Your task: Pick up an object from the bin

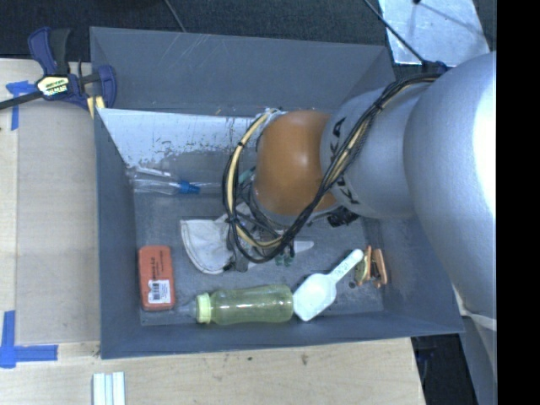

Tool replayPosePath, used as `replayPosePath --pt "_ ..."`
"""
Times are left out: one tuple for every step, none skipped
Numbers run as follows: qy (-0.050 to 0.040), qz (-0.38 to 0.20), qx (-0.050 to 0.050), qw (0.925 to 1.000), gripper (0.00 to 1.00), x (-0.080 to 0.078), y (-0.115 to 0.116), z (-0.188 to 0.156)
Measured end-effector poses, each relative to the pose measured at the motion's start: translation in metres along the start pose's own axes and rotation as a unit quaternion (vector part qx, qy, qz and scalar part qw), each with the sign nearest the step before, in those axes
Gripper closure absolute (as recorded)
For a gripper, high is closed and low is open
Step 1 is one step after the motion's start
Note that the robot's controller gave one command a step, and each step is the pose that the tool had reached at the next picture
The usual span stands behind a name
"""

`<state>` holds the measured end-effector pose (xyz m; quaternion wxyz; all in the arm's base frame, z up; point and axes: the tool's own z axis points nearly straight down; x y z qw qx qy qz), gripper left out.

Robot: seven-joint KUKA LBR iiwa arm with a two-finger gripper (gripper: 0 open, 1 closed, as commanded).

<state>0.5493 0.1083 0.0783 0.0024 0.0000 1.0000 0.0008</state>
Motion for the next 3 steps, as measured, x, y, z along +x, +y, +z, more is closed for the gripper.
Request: replayPosePath --pt "0.0013 -0.016 0.0 0.9999 1.0 0.028 0.017 -0.114" --pt "0.0013 -0.015 0.0 0.9999 1.0 0.028 0.017 -0.114" --pt "0.003 -0.022 0.001 0.9998 1.0 0.022 0.016 -0.154"
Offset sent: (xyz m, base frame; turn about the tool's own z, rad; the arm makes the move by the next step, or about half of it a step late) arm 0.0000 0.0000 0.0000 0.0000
